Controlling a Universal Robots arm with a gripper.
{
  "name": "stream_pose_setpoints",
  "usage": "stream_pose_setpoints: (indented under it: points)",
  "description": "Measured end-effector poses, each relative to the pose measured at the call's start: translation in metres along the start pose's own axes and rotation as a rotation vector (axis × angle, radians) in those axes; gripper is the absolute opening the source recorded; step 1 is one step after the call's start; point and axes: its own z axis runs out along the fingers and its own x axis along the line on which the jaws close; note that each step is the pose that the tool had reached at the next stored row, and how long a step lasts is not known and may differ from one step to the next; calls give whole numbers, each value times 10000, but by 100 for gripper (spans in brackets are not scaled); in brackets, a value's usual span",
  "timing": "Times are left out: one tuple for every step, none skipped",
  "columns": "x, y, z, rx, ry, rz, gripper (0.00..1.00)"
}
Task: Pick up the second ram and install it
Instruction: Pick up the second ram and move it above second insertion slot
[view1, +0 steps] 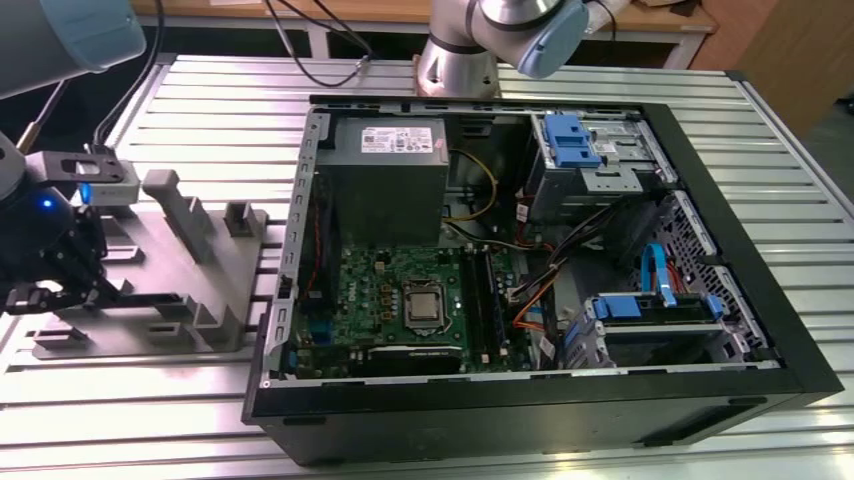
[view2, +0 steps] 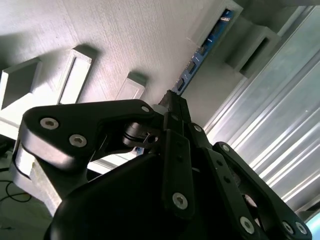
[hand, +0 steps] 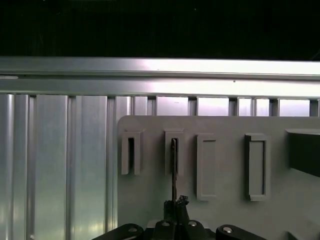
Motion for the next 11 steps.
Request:
stream_pose_setpoints:
  points:
    - [0,-1,-21,0,0,0,12]
    - [0,-2,-44,0,0,-1,12]
    - [0,-2,-63,0,0,0,12]
    - [0,-3,-80,0,0,0,12]
    - [-1,-3,-98,0,-1,0,12]
    - [-1,-4,-120,0,0,-1,12]
    - [-1,-5,-141,0,0,0,12]
    - [-1,-5,-162,0,0,0,12]
    - [-1,-6,-185,1,-1,-1,12]
    - [-2,-7,-211,0,-1,-1,12]
    - [-3,-8,-241,0,0,-1,12]
